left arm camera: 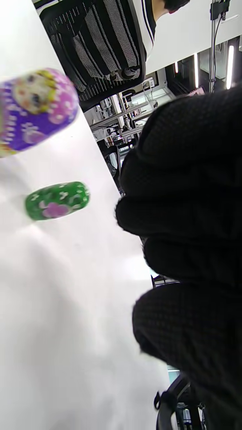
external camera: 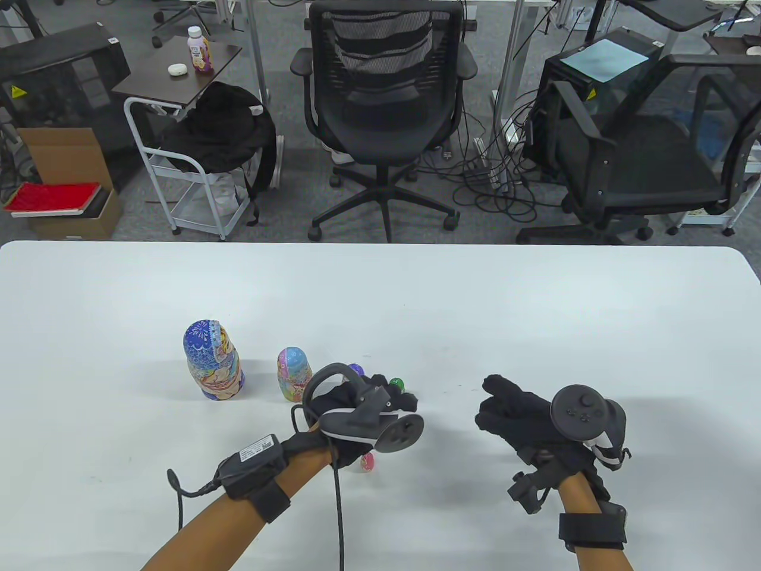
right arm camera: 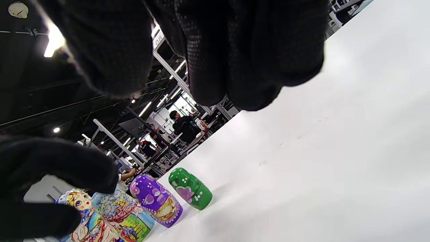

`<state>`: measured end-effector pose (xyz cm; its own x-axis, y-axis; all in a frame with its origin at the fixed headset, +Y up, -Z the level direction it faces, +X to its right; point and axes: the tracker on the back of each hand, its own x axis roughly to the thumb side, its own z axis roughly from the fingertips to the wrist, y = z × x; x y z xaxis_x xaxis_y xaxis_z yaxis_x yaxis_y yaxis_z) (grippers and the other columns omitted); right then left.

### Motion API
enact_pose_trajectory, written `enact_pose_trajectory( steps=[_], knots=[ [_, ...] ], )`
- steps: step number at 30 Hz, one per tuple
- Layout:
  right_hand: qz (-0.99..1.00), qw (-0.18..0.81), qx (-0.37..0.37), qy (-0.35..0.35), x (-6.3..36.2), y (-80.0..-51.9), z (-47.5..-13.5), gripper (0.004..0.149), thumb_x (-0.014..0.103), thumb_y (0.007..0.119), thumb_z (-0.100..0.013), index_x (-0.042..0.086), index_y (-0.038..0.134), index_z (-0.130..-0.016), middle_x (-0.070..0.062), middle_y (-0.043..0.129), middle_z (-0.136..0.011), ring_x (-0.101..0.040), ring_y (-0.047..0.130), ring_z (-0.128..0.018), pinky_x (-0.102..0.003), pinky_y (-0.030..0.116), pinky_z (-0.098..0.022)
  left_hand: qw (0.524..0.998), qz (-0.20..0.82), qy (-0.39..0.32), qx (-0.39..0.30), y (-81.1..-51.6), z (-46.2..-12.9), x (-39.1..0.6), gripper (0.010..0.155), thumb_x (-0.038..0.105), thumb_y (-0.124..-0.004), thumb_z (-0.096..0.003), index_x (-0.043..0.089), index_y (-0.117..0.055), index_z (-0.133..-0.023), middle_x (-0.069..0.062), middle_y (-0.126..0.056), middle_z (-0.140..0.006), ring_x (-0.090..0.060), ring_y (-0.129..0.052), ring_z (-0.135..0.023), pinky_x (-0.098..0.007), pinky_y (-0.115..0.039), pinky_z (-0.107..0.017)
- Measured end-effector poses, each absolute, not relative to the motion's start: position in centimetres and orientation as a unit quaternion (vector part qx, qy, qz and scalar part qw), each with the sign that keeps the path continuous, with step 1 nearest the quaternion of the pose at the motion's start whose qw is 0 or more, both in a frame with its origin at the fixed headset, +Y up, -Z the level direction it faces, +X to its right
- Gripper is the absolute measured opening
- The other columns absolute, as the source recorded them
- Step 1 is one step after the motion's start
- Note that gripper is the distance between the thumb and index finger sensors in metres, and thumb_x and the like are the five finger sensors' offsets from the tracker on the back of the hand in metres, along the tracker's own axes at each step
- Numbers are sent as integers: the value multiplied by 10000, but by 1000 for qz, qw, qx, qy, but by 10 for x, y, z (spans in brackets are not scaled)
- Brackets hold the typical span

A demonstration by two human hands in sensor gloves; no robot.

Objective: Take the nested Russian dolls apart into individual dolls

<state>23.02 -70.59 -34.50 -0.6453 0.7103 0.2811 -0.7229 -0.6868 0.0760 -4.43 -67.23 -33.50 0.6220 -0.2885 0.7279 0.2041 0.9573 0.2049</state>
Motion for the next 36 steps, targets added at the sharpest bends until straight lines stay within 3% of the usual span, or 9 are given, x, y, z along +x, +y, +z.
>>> enact_pose_trajectory(
  steps=[8,14,18,22,31,36],
  knots=[
    [912,379,157,-11,222,-709,-345,741,397,923,-419,35,672,-1015,-198,1002,-742,-379,1001,-621,-418,882,-442,914,-94,-395,-14,-716,-320,-77,645,576,-856,-434,253,-757,-983,-32,-953,-883,-294,-1000,-742,-387,-887,-553],
    [915,368,164,-1,216,-712,-345,737,399,921,-420,36,676,-1013,-196,1002,-741,-380,999,-624,-418,883,-441,915,-78,-396,-4,-734,-321,-79,497,472,-879,-458,253,-827,-901,0,-999,-804,-236,-1043,-676,-352,-917,-506],
    [916,364,168,5,214,-714,-345,733,398,922,-420,37,678,-1010,-196,1003,-741,-381,999,-623,-417,883,-440,918,-53,-394,-4,-737,-323,-79,479,449,-891,-454,236,-845,-881,-16,-1015,-770,-232,-1062,-630,-335,-933,-477],
    [912,361,193,13,202,-720,-344,716,398,920,-421,56,689,-1006,-192,1001,-746,-379,997,-630,-420,878,-449,919,-45,-391,13,-724,-324,-77,470,445,-888,-455,237,-854,-875,-11,-1024,-760,-223,-1070,-623,-327,-941,-474],
    [895,351,273,35,151,-730,-328,707,413,911,-413,90,696,-1004,-187,983,-781,-380,983,-665,-423,871,-475,911,54,-403,67,-663,-315,-61,469,452,-891,-451,242,-861,-869,-1,-1034,-744,-209,-1079,-609,-316,-948,-465],
    [867,399,296,31,134,-731,-317,705,427,903,-407,101,698,-998,-183,966,-809,-382,971,-690,-424,868,-489,905,62,-415,74,-653,-307,-52,468,455,-892,-450,237,-866,-864,-2,-1039,-732,-204,-1084,-596,-311,-953,-455]
  ],
)
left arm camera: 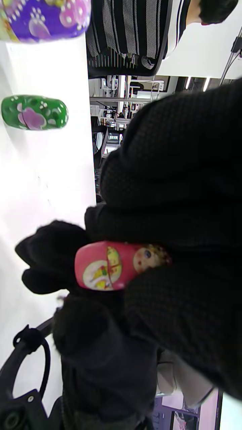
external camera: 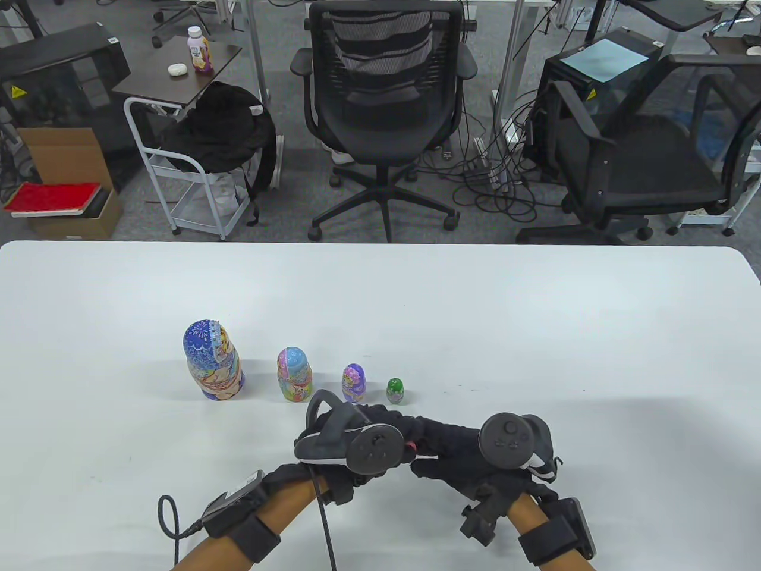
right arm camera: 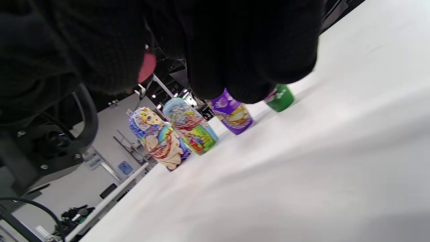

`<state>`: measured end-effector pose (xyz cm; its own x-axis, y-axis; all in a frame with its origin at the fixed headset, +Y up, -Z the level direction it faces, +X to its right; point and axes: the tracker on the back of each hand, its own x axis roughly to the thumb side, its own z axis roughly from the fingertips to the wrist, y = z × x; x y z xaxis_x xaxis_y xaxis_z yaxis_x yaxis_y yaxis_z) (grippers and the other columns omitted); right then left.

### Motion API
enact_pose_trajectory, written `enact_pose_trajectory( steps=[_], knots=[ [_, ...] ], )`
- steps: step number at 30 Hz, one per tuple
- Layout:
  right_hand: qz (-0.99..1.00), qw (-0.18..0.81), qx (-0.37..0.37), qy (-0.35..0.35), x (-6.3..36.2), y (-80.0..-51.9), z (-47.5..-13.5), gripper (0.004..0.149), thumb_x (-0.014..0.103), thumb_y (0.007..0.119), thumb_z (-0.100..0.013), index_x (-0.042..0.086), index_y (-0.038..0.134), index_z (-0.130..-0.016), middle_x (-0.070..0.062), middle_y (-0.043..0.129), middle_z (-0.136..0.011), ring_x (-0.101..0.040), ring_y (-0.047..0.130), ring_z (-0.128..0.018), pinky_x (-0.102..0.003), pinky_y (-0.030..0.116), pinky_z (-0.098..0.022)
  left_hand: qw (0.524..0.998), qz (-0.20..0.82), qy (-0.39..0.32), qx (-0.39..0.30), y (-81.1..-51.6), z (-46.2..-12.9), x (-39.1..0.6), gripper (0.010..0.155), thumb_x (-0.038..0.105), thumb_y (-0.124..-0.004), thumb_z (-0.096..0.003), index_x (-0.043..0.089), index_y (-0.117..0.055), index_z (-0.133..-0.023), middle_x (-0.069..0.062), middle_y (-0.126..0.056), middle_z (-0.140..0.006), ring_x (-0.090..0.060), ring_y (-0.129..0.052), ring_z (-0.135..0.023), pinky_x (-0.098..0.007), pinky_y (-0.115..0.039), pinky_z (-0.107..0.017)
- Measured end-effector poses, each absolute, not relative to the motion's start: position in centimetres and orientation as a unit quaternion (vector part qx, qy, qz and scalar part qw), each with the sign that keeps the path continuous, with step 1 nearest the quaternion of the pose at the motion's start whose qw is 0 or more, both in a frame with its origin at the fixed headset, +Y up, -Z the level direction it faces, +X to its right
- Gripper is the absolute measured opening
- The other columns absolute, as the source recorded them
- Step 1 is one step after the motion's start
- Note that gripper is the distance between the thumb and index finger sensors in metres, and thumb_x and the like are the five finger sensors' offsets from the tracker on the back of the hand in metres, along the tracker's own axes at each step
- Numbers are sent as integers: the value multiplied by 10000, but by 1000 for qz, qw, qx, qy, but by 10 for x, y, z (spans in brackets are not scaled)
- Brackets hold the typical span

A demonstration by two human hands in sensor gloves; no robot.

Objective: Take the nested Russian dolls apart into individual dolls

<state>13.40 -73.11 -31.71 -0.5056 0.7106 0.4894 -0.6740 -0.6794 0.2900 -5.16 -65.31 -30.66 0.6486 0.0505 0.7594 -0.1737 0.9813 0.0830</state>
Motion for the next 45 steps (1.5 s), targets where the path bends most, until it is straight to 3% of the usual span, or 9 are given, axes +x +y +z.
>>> enact_pose_trajectory(
  steps=[13,29,39,45],
  knots=[
    [854,442,274,-4,120,-738,-307,619,425,897,-398,55,777,-880,-123,1028,-681,-315,1034,-580,-362,910,-410,906,113,-402,72,-655,-300,-63,458,431,-903,-446,196,-882,-838,-20,-1051,-695,-219,-1101,-565,-314,-976,-435],
    [762,524,351,150,119,-737,-316,609,366,907,-392,-8,798,-859,-180,1040,-666,-361,1037,-569,-390,915,-412,879,119,-453,87,-641,-281,-68,423,412,-902,-441,210,-900,-813,-12,-1070,-682,-213,-1114,-559,-307,-995,-424],
    [794,507,322,95,125,-739,-317,610,383,929,-378,49,801,-872,-162,1035,-681,-347,1028,-592,-393,904,-425,895,111,-411,137,-624,-279,-96,444,426,-903,-450,238,-867,-851,0,-1042,-731,-214,-1089,-610,-315,-969,-466],
    [799,510,309,78,130,-740,-320,611,385,931,-379,55,796,-874,-155,1031,-686,-343,1025,-596,-389,903,-427,927,-13,-359,107,-658,-291,-104,472,438,-925,-433,238,-864,-855,3,-1041,-731,-209,-1088,-613,-316,-968,-467]
  ],
)
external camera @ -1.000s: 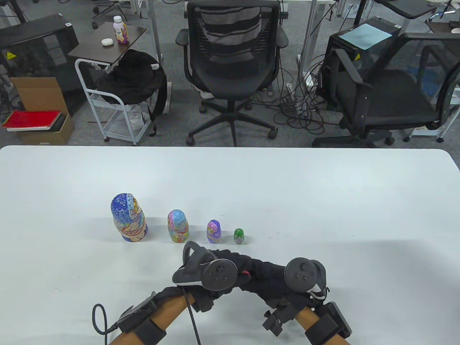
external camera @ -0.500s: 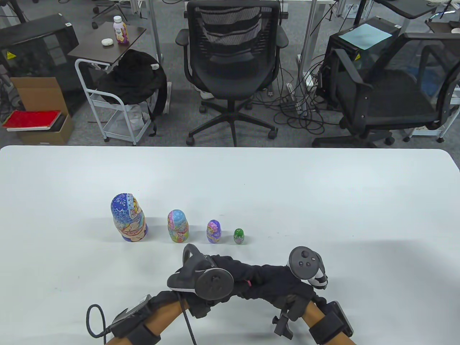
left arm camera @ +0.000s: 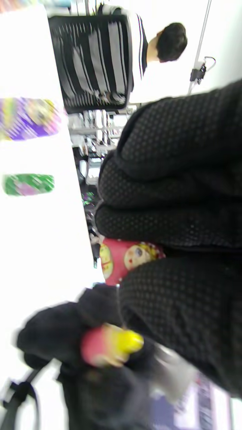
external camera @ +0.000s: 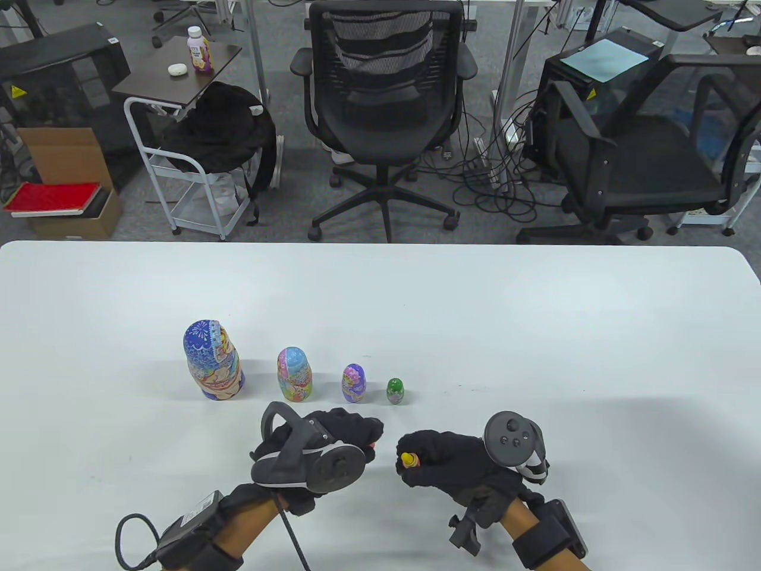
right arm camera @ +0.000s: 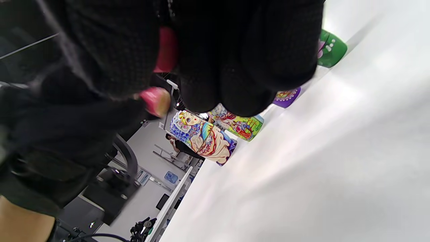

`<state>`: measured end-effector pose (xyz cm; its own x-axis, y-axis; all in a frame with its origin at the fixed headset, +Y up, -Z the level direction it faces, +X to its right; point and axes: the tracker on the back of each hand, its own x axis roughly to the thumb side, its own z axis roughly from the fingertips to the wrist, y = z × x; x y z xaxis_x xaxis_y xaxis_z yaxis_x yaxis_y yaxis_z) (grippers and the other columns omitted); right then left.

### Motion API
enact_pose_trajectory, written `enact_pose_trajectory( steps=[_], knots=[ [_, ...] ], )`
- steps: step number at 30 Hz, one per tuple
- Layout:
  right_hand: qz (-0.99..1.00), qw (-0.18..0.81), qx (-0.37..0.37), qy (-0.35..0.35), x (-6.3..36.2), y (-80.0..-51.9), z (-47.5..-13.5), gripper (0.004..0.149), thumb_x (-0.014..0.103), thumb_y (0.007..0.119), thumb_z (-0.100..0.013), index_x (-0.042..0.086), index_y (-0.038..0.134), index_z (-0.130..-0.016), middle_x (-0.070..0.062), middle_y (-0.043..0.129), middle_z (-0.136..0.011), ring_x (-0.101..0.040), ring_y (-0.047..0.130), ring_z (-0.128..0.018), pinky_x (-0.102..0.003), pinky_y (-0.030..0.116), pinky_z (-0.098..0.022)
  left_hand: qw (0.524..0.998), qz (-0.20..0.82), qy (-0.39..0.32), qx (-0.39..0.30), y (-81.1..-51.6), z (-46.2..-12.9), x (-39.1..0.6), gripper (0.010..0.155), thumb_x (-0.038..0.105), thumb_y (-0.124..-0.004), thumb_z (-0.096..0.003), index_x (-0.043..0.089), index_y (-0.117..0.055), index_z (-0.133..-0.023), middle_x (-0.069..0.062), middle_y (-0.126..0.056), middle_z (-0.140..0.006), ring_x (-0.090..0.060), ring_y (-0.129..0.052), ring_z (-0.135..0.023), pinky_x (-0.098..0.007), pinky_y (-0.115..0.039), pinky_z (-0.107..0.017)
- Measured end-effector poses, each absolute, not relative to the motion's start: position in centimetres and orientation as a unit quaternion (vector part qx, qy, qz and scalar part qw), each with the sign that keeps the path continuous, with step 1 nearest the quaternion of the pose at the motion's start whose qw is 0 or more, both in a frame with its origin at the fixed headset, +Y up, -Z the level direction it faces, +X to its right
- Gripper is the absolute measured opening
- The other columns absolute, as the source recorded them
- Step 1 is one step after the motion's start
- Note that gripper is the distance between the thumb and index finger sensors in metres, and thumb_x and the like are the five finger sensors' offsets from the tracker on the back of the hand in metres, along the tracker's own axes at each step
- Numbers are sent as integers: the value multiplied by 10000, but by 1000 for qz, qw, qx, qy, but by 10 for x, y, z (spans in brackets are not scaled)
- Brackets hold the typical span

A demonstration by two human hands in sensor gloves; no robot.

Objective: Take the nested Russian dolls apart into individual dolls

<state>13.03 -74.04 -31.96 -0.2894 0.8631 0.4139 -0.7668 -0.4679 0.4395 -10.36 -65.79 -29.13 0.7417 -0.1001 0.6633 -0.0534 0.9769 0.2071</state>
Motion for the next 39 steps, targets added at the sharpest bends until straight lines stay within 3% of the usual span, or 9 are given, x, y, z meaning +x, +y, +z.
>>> enact_pose_trajectory(
  steps=[8,15,20,22,24,28,33,39],
  knots=[
    [801,512,302,66,134,-740,-320,612,396,927,-383,64,793,-880,-150,1028,-694,-340,1023,-603,-392,898,-432,942,-70,-326,43,-726,-310,-114,478,432,-932,-428,227,-863,-854,3,-1041,-733,-212,-1088,-620,-324,-967,-469],
    [808,501,303,67,133,-740,-320,613,397,927,-384,62,794,-879,-150,1030,-689,-341,1024,-599,-392,897,-429,943,-102,-317,23,-749,-314,-120,471,427,-918,-437,236,-852,-863,2,-1031,-754,-220,-1077,-642,-335,-958,-478],
    [811,495,304,68,132,-740,-320,608,397,930,-381,61,798,-870,-148,1031,-684,-339,1024,-596,-392,898,-426,942,-104,-319,24,-748,-314,-120,472,431,-913,-442,241,-848,-870,-1,-1027,-764,-230,-1071,-652,-344,-951,-482],
    [811,495,304,68,132,-741,-320,614,396,930,-381,56,794,-874,-152,1031,-683,-339,1026,-593,-392,899,-426,944,-101,-313,23,-746,-313,-122,542,476,-902,-439,244,-810,-920,-23,-998,-820,-248,-1048,-697,-361,-934,-506],
    [812,494,303,65,132,-740,-320,611,395,930,-382,52,797,-870,-150,1032,-681,-341,1026,-593,-393,899,-425,945,-81,-312,59,-738,-310,-125,596,537,-881,-432,237,-797,-940,-28,-991,-831,-275,-1042,-695,-371,-927,-507],
    [815,492,301,60,133,-741,-320,615,396,929,-382,50,793,-873,-151,1032,-681,-339,1026,-593,-391,900,-425,933,17,-322,160,-701,-296,-125,549,558,-827,-469,232,-822,-911,1,-1021,-768,-243,-1064,-635,-349,-936,-470],
    [821,483,301,52,131,-740,-319,615,396,928,-383,47,792,-871,-153,1032,-680,-338,1027,-591,-390,901,-423,911,138,-360,145,-669,-285,-107,541,547,-819,-481,229,-820,-918,1,-1022,-769,-242,-1062,-637,-351,-932,-475],
    [825,477,300,36,130,-737,-316,618,400,926,-385,41,791,-870,-150,1034,-673,-333,1033,-582,-385,905,-417,900,204,-369,106,-670,-285,-87,523,525,-834,-480,228,-827,-912,4,-1028,-759,-237,-1067,-628,-346,-936,-467]
  ],
)
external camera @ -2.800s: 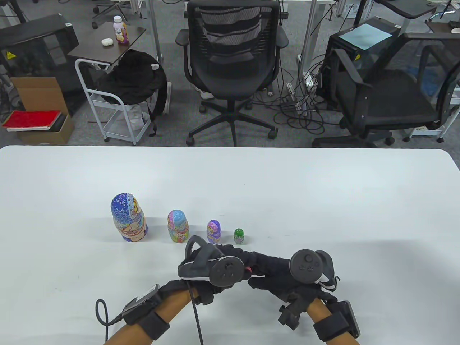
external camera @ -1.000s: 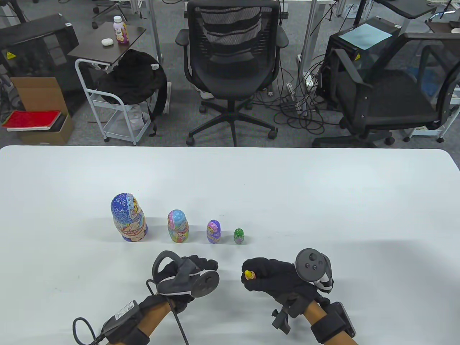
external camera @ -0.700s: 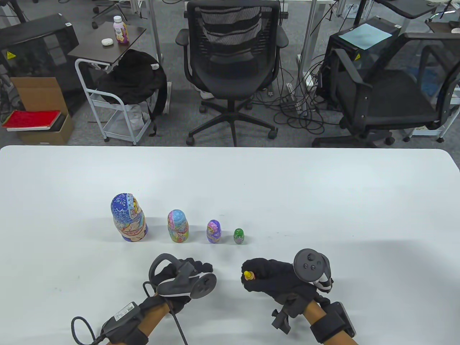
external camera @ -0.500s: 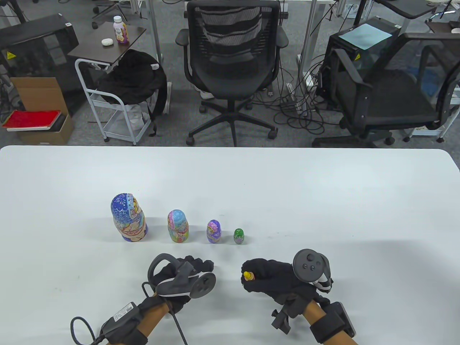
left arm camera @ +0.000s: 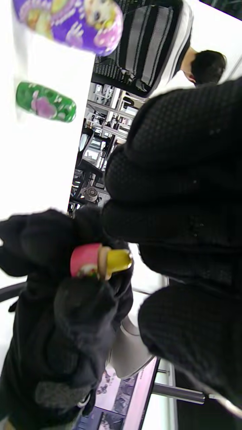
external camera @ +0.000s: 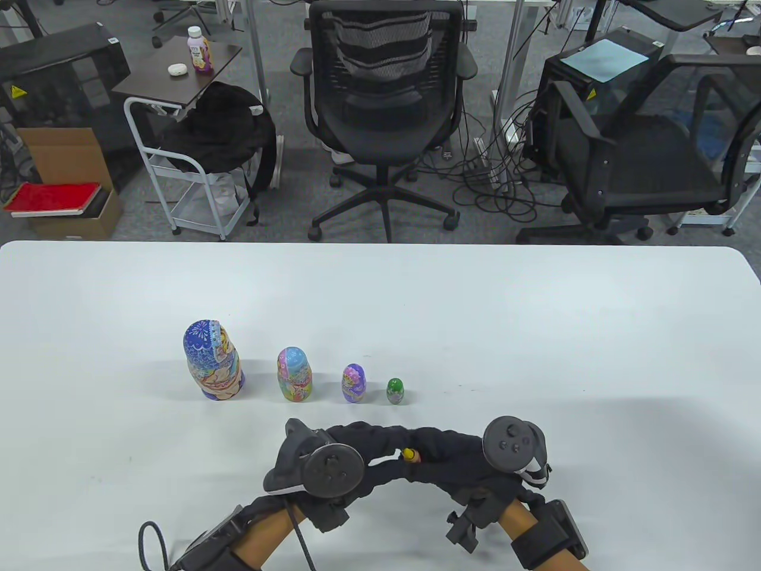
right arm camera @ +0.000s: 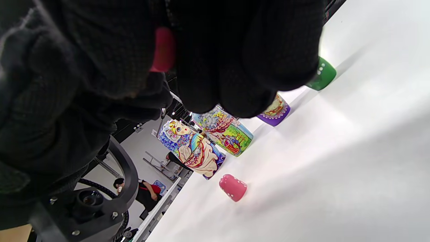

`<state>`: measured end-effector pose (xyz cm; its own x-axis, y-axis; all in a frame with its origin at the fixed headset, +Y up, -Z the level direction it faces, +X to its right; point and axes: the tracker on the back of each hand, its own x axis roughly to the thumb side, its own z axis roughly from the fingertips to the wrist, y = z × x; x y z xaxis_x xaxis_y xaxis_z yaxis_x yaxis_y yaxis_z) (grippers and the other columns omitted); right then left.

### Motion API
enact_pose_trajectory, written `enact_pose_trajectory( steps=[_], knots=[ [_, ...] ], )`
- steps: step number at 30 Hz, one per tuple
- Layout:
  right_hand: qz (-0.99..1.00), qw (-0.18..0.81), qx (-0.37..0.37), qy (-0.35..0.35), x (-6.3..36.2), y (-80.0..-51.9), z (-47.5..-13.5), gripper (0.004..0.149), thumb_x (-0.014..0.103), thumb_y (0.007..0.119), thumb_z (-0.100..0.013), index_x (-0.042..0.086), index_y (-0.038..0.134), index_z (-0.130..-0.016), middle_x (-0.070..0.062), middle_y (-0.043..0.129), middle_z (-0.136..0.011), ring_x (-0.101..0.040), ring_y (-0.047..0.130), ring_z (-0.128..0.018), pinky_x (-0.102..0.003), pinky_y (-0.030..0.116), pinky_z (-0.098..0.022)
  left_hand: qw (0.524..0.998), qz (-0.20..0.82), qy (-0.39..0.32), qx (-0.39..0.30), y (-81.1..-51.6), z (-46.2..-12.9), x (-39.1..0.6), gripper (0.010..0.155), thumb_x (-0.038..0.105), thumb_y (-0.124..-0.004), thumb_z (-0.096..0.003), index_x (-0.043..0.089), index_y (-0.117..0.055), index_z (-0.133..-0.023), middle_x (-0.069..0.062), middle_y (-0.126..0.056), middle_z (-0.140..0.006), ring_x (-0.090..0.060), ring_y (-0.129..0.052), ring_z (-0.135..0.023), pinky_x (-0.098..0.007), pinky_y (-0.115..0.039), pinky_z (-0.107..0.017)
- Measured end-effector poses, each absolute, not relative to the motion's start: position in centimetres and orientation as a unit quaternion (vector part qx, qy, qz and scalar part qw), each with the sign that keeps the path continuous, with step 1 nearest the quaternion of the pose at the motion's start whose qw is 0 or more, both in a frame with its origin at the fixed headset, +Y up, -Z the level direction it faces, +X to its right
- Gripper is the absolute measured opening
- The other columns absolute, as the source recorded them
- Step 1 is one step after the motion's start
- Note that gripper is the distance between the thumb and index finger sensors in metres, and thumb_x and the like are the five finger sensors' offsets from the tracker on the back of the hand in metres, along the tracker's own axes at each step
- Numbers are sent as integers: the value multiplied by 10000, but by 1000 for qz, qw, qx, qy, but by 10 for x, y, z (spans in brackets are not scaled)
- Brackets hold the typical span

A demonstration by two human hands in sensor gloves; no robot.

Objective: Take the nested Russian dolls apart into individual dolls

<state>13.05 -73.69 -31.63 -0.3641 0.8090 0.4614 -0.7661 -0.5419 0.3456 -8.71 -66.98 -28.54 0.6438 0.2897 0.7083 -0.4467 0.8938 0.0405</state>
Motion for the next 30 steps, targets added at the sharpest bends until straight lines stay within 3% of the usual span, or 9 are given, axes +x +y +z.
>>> enact_pose_trajectory(
  steps=[10,24,30],
  knots=[
    [833,462,305,24,128,-735,-313,621,398,930,-385,23,793,-861,-151,1037,-662,-330,1037,-571,-380,910,-409,912,194,-341,117,-672,-285,-72,397,420,-889,-486,234,-879,-837,15,-1037,-699,-217,-1081,-581,-332,-946,-440],
    [845,435,311,13,130,-729,-314,621,391,934,-380,34,792,-868,-157,1035,-670,-337,1033,-579,-388,905,-413,909,196,-348,118,-651,-290,-76,392,445,-932,-458,241,-903,-791,29,-1052,-666,-201,-1093,-551,-317,-960,-426],
    [858,439,266,-24,154,-726,-326,616,395,937,-379,48,797,-869,-149,1038,-666,-328,1036,-571,-379,906,-408,922,112,-347,133,-648,-295,-76,390,431,-930,-461,241,-899,-800,26,-1050,-678,-206,-1089,-565,-322,-956,-435]
  ],
)
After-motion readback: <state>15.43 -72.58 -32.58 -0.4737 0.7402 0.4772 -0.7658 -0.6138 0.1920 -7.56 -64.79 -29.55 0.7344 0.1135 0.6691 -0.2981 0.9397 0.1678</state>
